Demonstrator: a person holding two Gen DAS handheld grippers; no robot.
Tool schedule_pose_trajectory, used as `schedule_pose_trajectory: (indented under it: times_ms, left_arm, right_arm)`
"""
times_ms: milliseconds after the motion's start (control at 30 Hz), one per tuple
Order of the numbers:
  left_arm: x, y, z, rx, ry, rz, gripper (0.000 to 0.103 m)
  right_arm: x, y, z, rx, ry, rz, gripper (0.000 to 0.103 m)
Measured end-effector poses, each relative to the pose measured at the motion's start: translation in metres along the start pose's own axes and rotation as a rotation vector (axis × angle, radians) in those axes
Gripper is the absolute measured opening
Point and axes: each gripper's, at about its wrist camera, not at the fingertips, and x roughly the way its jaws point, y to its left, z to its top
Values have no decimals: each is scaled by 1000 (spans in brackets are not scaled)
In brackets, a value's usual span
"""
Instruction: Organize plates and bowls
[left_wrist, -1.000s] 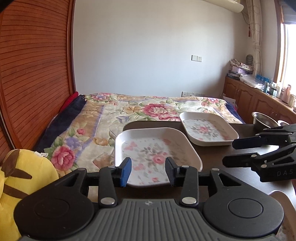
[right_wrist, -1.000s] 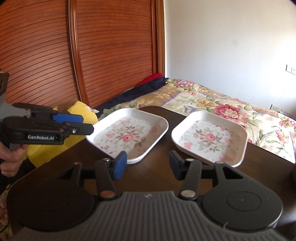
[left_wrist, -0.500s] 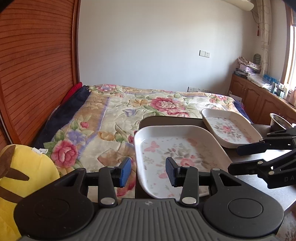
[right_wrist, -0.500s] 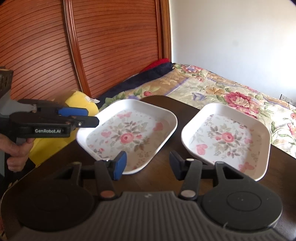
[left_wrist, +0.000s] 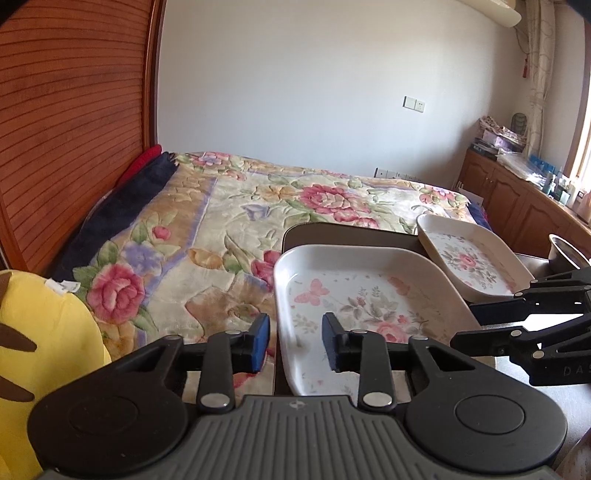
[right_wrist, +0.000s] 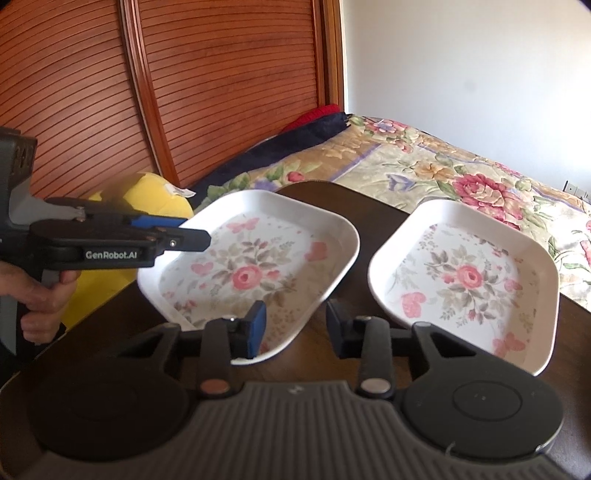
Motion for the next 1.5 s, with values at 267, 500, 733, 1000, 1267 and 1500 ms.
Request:
schedule_pose_trajectory:
  times_ms: [267, 500, 733, 1000, 1267, 1500]
  left_arm:
    - [0, 2, -2, -2, 5, 4, 16]
    - [-7, 1, -5, -18, 5, 6, 16]
    - [-16, 0, -10, -31, 4, 12, 15]
    - [-27, -7, -11, -25, -9, 10, 14]
    - [-44, -23, -10, -10, -24, 4, 14]
    - [-60, -43, -13, 2, -32, -8, 14]
  right_arm:
    - [8, -8, 2, 47, 17, 7, 22]
    - [6, -6, 0, 56, 20, 9, 20]
    - [2, -7, -4, 67, 20, 25, 19]
    - [-9, -9, -5, 77, -4, 23, 17]
    - [-29, -13, -10, 82, -32, 19, 17]
    - [-54, -15, -22, 84, -55, 14, 17]
